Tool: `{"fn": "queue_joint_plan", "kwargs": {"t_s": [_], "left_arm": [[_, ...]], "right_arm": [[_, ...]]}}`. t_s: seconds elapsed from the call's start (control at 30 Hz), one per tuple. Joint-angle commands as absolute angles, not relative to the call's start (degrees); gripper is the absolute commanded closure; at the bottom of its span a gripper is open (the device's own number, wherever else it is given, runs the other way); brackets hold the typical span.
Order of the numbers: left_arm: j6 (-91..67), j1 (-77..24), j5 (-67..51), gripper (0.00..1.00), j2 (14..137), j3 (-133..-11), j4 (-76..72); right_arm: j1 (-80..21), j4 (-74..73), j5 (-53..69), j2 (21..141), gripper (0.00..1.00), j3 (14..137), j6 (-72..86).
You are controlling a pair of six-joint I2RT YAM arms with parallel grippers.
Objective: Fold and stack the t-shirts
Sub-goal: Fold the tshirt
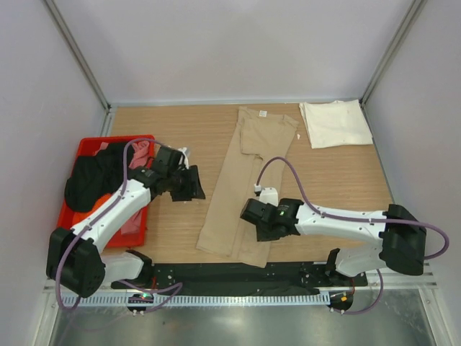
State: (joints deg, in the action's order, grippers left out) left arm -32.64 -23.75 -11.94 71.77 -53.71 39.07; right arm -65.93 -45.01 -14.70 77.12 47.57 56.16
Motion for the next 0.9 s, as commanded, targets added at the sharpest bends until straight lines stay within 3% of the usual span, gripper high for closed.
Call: {"fn": "queue_joint_plan", "kwargs": {"t_s": [0.0,0.27,0.4,0.63,0.87], "left_arm": [[-37.0,-29.3,-16.0,0.47,68.6,-52.1,32.4],[-47.1,-42.7,-8.9,0.52,63.5,-44.4,23.3],[-50.0,-49.6,-5.2,0.52,65.0,-41.0,18.0],[-52.0,-63.2,3.2,0.48,74.3,-43.4,16.1],[-54.2,-68.4,7.9,0.49,81.1,-46.1,16.3]], "right_arm": [[-65.7,-51.8,-21.6,75.0,0.74,55.8,57.8],[-44.5,-46.8,-19.8,80.3,0.73,64.8,49.5],[-35.4,-47.5,-21.0,93.3,0.73,75.1,44.7],[-32.4,-52.1,-26.9,112.9,0.74,98.6,39.8],[-31.4,-52.5,-24.9,122.9,0.75,106.8,39.2]]}}
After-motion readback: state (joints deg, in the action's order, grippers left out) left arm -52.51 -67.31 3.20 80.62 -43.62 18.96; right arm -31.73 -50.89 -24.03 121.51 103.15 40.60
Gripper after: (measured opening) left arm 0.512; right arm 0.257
